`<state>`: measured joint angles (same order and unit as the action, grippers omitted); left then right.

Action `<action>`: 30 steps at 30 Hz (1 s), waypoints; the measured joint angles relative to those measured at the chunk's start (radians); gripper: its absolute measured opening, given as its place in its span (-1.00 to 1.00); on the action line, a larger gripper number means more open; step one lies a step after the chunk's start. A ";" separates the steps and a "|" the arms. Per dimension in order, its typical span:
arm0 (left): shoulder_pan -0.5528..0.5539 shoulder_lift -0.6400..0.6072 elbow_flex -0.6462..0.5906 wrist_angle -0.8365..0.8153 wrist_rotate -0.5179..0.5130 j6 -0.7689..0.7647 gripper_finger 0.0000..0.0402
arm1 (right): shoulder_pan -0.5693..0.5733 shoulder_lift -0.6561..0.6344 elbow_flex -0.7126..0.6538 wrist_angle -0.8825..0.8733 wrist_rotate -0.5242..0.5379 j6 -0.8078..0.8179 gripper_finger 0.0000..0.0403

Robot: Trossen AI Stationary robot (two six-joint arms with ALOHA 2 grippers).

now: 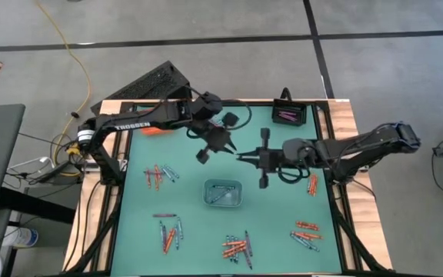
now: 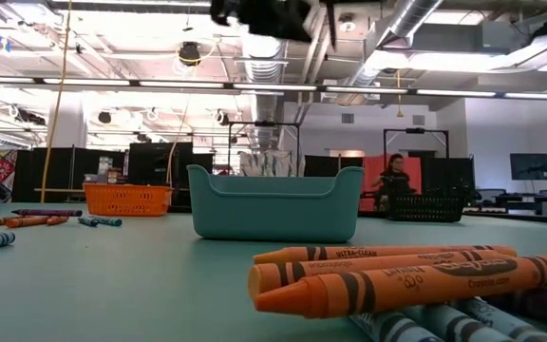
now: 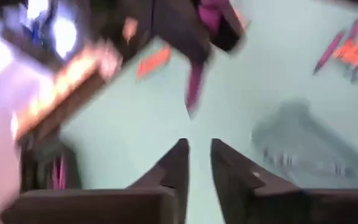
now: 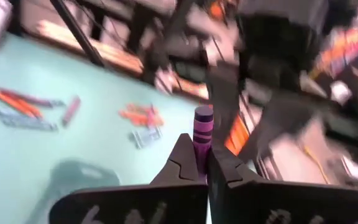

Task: Sort crayons
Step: Put the violet crayon into the black bin

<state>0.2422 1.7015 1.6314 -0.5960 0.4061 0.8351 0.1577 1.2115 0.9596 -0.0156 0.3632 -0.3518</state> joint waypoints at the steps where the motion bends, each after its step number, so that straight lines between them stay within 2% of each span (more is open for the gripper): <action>1: 0.008 -0.009 0.000 -0.049 -0.046 -0.019 -0.60 | -0.018 -0.004 0.000 -0.043 0.020 0.015 -0.99; 4: 0.028 -0.022 0.001 -0.217 -0.150 -0.128 -0.40 | -0.105 -0.028 0.000 -0.184 0.053 0.073 -0.99; 7: 0.036 -0.022 -0.007 -0.383 -0.164 -0.230 -0.29 | -0.243 -0.050 0.001 -0.298 0.057 0.122 -0.99; 10: 0.004 -0.034 -0.098 -0.386 -0.164 -0.271 -0.28 | -0.438 -0.053 0.001 -0.380 0.029 0.142 -0.99; 15: -0.101 -0.049 -0.286 -0.303 -0.164 -0.300 -0.29 | -0.799 -0.009 0.001 -0.392 -0.226 0.111 -0.99; 19: -0.204 -0.049 -0.382 -0.236 -0.214 -0.349 -0.29 | -1.017 0.063 0.001 -0.397 -0.362 0.058 -0.99; 21: -0.256 -0.049 -0.402 -0.215 -0.230 -0.377 -0.29 | -1.094 0.106 0.001 -0.397 -0.420 0.027 -0.99; 24: -0.329 -0.049 -0.412 -0.188 -0.271 -0.415 -0.29 | -1.170 0.171 0.000 -0.406 -0.441 -0.007 -0.99; 30: -0.433 -0.066 -0.412 -0.155 -0.354 -0.461 -0.29 | -1.199 0.281 0.000 -0.426 -0.439 -0.052 -0.99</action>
<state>-0.1912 1.6359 1.2190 -0.7509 0.0522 0.3744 -1.0413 1.4929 0.9600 -0.4417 -0.0756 -0.4037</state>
